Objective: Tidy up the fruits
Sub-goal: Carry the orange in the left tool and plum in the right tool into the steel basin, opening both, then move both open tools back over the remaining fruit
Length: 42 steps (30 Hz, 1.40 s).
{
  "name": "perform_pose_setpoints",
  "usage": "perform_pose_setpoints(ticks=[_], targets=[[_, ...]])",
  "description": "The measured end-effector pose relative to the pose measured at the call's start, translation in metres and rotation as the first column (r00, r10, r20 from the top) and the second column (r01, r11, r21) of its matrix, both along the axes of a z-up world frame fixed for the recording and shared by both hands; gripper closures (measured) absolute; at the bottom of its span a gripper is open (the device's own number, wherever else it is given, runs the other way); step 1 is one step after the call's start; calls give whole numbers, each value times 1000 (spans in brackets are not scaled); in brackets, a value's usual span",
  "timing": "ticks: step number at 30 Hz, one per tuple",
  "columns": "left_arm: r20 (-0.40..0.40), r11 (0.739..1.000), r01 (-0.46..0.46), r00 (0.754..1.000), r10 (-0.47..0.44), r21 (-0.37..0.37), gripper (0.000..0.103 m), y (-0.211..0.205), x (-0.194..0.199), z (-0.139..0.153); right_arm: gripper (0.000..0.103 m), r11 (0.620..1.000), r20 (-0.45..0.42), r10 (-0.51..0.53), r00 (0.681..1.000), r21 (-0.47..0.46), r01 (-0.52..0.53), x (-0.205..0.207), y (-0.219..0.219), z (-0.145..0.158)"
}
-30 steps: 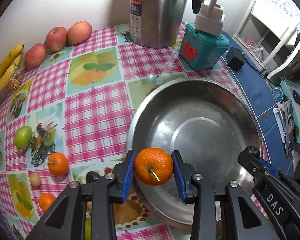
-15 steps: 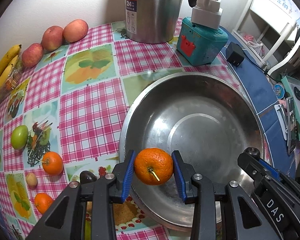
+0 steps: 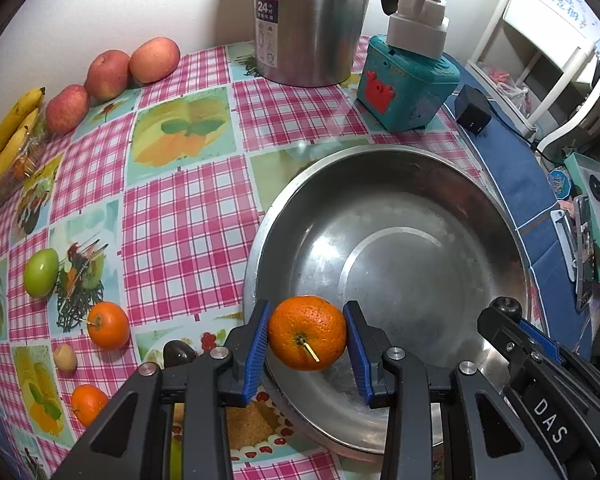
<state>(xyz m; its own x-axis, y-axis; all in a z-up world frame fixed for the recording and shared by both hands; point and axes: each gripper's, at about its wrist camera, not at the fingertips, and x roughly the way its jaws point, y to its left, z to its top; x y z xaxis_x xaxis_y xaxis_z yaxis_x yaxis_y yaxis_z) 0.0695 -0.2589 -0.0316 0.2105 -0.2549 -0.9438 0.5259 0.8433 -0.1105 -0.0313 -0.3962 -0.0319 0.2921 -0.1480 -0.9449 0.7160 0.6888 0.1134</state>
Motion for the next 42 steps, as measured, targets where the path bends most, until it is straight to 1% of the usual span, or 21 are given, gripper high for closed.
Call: perform_pose_setpoints(ticks=[3,5,6,9,12,14,15,16,18,20,21,23,24,28,31,35,38,42], targets=[[4,1000,-1,1000,1,-4,60,0,0,1,77,1000,1,-4,1000,-1,4,0,0,0],[5,1000,-1,1000,1,-9,51,0,-1,3,76,1000,-6,-4,1000,-2,4,0,-1,0],[5,1000,-3,1000,3,-13,49,1,-1,4,75,1000,-10,-3,1000,-3,3,0,-1,0],[8,1000,-5,1000,5,-14,48,2,-2,6,66,1000,-10,0,1000,-3,0,0,0,0],[12,1000,-11,1000,12,-20,47,5,-2,11,65,1000,-4,3,1000,-10,-3,0,0,2],[17,999,-20,1000,21,-25,38,8,-1,16,65,1000,3,4,1000,-15,-4,-1,0,5],[22,999,-28,999,28,-24,36,11,-1,18,60,1000,6,4,1000,-18,-4,-2,0,7],[26,999,-35,999,35,-21,34,13,0,20,51,1000,8,5,1000,-21,-5,-2,0,8],[37,998,-58,998,59,-14,29,20,1,24,43,1000,10,6,1000,-29,-6,-2,1,11],[48,996,-89,995,89,-7,17,27,4,27,42,999,12,11,1000,-37,-11,-1,3,13],[57,994,-109,992,109,-3,15,32,5,29,40,999,12,14,1000,-39,-14,-1,3,14],[70,989,-145,987,144,12,6,42,8,31,35,999,12,21,1000,-40,-20,-1,5,15],[76,985,-169,983,167,20,5,48,10,32,32,999,10,24,1000,-43,-24,-1,5,15],[82,969,-247,966,244,23,0,74,17,32,31,998,0,42,999,-54,-42,1,10,16],[76,948,-317,946,314,30,0,99,23,30,31,996,-4,65,998,-57,-65,4,16,17],[74,922,-383,923,378,56,0,128,28,25,31,994,-9,90,996,-58,-91,8,25,17],[59,898,-433,901,430,70,0,151,30,18,31,993,-14,104,995,-61,-104,10,31,18],[43,859,-505,863,504,80,0,182,34,14,31,989,-19,130,991,-63,-131,15,41,20]])
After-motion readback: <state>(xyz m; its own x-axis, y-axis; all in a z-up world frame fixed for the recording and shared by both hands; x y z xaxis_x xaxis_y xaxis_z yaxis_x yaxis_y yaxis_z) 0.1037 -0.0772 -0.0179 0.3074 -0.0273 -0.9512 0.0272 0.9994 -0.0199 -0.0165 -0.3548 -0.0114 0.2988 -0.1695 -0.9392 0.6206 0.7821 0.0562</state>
